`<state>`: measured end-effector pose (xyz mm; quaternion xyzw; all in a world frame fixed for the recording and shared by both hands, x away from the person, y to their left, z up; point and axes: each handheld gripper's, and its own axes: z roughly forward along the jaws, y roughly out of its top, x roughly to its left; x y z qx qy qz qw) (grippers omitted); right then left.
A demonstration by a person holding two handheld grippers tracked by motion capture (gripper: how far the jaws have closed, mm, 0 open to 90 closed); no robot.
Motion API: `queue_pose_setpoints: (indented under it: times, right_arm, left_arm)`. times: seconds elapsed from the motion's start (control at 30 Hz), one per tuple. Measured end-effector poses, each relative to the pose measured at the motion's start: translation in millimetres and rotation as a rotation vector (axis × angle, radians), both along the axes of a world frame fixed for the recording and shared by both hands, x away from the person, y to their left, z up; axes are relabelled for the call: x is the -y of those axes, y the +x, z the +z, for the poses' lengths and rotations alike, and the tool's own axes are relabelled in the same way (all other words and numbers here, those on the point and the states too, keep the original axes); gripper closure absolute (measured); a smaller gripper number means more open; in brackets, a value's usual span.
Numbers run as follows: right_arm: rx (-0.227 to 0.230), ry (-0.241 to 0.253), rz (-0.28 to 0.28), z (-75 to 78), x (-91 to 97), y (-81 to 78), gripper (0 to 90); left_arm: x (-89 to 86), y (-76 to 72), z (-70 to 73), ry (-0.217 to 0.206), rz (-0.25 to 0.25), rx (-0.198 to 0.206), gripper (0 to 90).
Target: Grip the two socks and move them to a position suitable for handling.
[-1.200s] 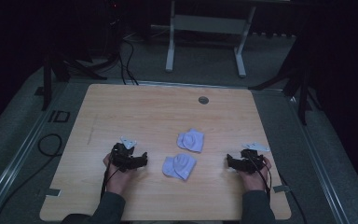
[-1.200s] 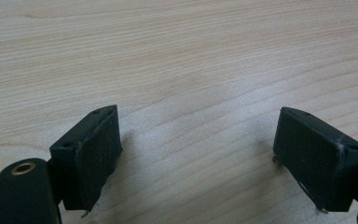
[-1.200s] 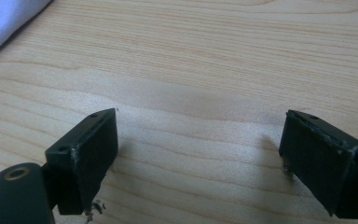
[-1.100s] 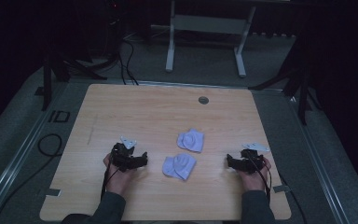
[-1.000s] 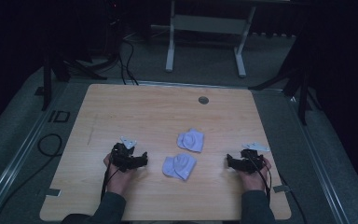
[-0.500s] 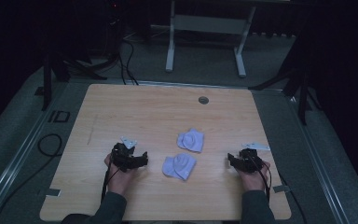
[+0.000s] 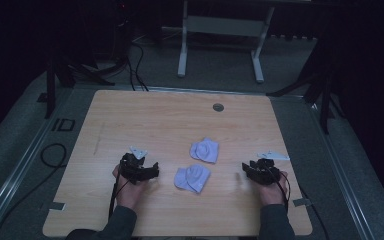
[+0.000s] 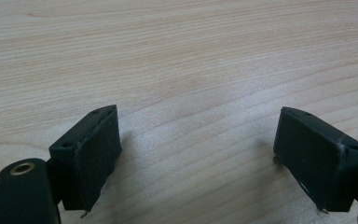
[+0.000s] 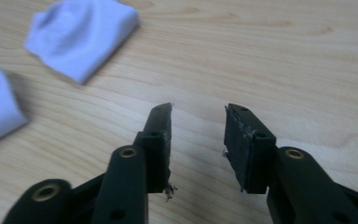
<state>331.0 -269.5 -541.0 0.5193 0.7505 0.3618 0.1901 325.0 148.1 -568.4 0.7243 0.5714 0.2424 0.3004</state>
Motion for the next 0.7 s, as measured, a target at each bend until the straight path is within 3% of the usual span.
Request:
queue_pose_setpoints:
  times: [0.17,0.3,0.4,0.7]
  right_arm:
    - [0.016,-0.012,0.038,5.7,-7.9,-1.9,65.4]
    - [0.010,-0.076,0.072,8.1,-19.7,-4.7,67.9]
    - [0.015,-0.093,0.103,10.3,-27.0,-6.3,69.0]
    - [-0.002,-0.126,0.198,10.4,-51.4,-12.6,81.4]
  left_arm:
    - [0.1,0.1,-0.1,-0.001,-0.001,0.000,14.7]
    - [-0.2,-0.1,0.0,0.000,-0.005,-0.001,14.6]
    - [-0.2,-0.1,-0.1,-0.001,-0.005,0.000,14.5]
    - [-0.2,0.0,-0.2,-0.002,-0.004,0.001,14.5]
